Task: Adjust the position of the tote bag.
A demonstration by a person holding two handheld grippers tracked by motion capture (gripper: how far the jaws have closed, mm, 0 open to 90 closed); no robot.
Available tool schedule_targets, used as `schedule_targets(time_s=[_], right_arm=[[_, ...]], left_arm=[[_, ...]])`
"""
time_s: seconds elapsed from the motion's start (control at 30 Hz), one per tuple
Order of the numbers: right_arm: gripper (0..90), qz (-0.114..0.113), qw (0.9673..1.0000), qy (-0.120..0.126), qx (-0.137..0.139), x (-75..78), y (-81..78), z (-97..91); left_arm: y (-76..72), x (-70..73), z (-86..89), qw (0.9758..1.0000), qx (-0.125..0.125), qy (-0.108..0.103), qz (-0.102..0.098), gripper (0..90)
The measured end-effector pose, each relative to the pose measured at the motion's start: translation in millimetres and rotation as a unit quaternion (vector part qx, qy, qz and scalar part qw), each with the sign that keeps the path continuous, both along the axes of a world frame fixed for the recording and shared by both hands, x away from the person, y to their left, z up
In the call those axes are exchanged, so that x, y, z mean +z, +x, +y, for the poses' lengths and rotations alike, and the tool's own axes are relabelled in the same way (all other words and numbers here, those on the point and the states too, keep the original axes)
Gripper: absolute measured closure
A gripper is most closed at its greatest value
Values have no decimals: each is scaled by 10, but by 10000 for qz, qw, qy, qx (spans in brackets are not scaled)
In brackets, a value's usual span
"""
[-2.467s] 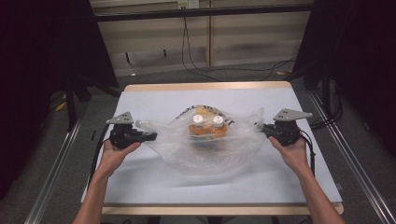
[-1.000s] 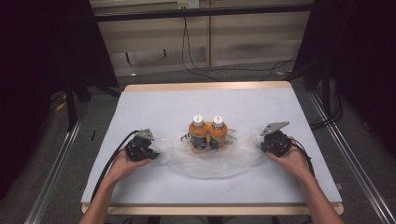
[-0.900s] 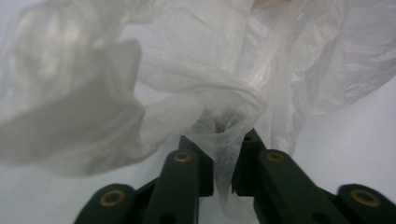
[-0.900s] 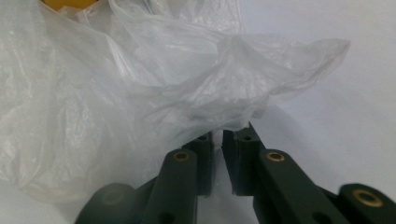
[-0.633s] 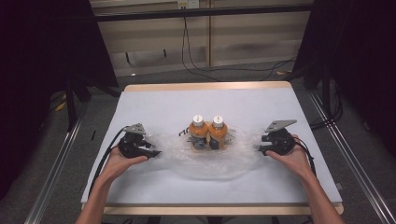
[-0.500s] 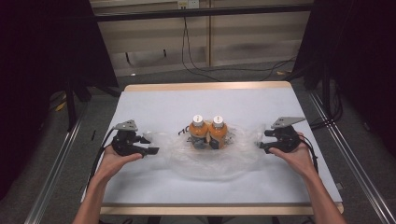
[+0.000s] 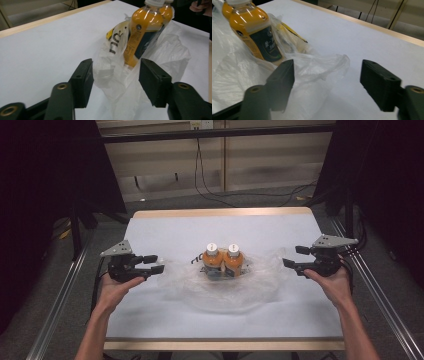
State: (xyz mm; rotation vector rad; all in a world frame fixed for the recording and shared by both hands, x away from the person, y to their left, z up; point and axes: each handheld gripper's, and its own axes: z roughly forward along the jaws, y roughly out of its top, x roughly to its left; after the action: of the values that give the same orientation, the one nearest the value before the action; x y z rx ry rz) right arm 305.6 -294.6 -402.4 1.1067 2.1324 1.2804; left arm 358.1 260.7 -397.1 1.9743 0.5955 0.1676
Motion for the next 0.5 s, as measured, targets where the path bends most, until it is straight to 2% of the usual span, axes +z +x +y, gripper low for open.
schedule_targets(time_s=[0.07,0.13,0.17,0.3,0.37,0.47,0.5], right_arm=[[409,-65,9999,20,121,42,-9,51],[497,-129,9993,74,341,82,-9,145],[535,-98,9988,76,471,96,-4,204],[652,-4,9957,-157,914,112,33,478],[720,10,9934,-341,1094,113,68,607],[803,122,9899,-426,1350,88,153,723],[835,221,9882,-492,1432,65,187,774]], left_arm=[[-16,2,-73,9999,-108,5,0,569],[-25,21,-151,9997,-172,153,-65,605],[-33,35,-188,9997,-217,122,-54,618],[-52,96,-326,9986,-463,191,-177,697],[-36,77,-447,9979,-570,285,-132,755],[6,-2,-643,9958,-757,510,-67,784],[33,-31,-715,9945,-818,645,-49,787]])
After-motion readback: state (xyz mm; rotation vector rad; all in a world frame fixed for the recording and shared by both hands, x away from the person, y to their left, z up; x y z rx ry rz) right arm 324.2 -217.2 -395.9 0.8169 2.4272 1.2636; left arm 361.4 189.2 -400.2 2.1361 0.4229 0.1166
